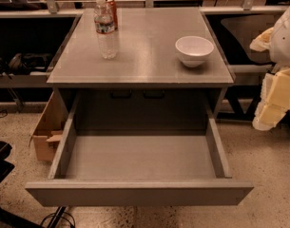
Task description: Close top drawer
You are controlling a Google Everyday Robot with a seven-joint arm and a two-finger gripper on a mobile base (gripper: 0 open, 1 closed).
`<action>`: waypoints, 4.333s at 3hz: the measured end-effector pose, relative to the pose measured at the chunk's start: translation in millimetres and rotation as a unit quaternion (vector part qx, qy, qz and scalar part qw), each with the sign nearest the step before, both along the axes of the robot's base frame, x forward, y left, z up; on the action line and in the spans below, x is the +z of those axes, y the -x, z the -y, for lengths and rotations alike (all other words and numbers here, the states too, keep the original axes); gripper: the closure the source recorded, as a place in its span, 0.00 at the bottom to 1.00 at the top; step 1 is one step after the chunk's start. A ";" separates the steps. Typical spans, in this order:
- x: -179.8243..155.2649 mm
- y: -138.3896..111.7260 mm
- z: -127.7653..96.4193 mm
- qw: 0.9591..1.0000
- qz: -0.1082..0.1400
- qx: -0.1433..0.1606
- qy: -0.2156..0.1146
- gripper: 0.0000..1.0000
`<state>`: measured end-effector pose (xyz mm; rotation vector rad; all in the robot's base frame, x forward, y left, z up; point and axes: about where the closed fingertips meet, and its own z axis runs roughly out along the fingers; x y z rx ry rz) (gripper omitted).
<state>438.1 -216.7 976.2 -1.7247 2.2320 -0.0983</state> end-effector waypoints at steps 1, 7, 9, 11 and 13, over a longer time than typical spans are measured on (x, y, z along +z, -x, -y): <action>0.0 0.0 0.0 1.000 0.000 0.000 0.000 0.00; -308.0 164.1 -35.3 0.991 -0.109 -0.070 -0.044 1.00; -391.3 154.2 -60.9 0.992 -0.068 -0.068 -0.085 1.00; -397.0 85.6 -65.1 0.993 0.008 -0.062 -0.098 1.00; -387.0 50.3 -65.2 0.994 0.040 -0.053 -0.088 1.00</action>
Offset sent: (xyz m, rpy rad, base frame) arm -0.0211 0.0057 -0.0532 0.0327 0.0391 -0.0173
